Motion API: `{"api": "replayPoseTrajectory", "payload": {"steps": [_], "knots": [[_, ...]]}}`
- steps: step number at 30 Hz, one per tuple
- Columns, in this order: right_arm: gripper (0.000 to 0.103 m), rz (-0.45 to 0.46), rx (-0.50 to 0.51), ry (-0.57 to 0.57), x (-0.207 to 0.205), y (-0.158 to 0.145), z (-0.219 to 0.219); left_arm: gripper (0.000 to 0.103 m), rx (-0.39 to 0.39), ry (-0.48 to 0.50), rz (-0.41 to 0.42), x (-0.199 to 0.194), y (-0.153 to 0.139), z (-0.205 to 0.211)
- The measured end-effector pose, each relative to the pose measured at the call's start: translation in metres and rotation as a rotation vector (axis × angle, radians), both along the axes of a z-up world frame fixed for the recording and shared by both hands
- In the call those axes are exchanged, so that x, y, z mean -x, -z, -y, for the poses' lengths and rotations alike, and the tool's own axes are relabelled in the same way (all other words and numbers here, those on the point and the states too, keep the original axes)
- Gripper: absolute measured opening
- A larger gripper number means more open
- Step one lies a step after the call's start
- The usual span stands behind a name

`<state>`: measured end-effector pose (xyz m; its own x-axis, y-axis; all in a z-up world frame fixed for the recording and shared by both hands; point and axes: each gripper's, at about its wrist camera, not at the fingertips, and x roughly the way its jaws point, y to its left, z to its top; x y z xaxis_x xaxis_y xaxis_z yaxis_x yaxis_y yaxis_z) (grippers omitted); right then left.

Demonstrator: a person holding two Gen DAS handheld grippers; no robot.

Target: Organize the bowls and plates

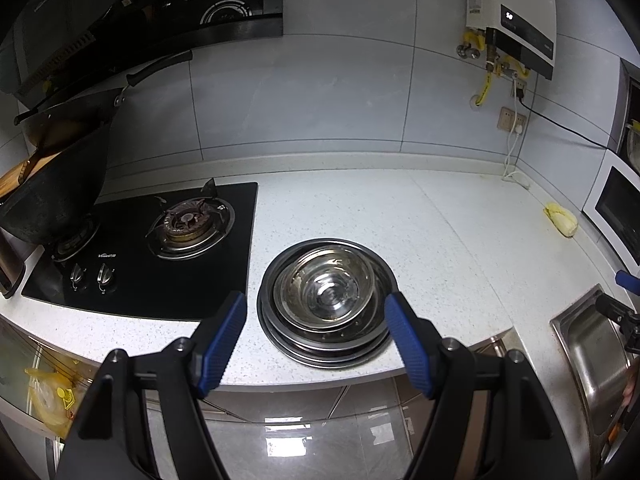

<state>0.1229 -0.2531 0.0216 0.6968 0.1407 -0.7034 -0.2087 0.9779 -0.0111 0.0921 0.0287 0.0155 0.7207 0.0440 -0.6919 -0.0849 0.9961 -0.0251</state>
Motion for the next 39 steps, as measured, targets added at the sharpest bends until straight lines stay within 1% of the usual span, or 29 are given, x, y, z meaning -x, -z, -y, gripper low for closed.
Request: {"api": "replayPoseTrajectory", "payload": {"steps": [6, 16, 19, 21, 25, 27, 33, 36, 39], "knots": [[0.102, -0.001, 0.002, 0.002, 0.000, 0.000, -0.001, 0.070, -0.001, -0.004, -0.004, -0.001, 0.001, -0.001], [0.102, -0.006, 0.006, 0.000, 0.001, 0.002, -0.004, 0.070, 0.005, -0.025, 0.010, 0.002, 0.000, -0.008], [0.102, -0.006, 0.010, -0.006, 0.001, 0.002, -0.006, 0.070, -0.018, -0.060, 0.032, 0.006, -0.003, -0.010], [0.102, -0.005, 0.011, -0.010, 0.002, 0.002, -0.007, 0.070, -0.041, -0.084, 0.062, 0.011, -0.006, -0.010], [0.102, -0.007, 0.011, -0.013, 0.002, 0.003, -0.009, 0.070, -0.011, -0.070, 0.058, 0.013, -0.008, -0.013], [0.102, -0.005, 0.010, -0.016, 0.003, 0.003, -0.010, 0.070, -0.022, -0.071, 0.059, 0.015, -0.008, -0.013], [0.102, -0.003, 0.011, -0.014, 0.006, 0.003, -0.011, 0.070, -0.020, -0.070, 0.057, 0.018, -0.008, -0.014], [0.102, -0.004, 0.008, -0.013, 0.006, 0.003, -0.011, 0.070, -0.039, -0.070, 0.063, 0.021, -0.009, -0.013], [0.102, -0.003, 0.007, -0.013, 0.007, 0.002, -0.011, 0.070, -0.031, -0.064, 0.058, 0.022, -0.009, -0.014]]}}
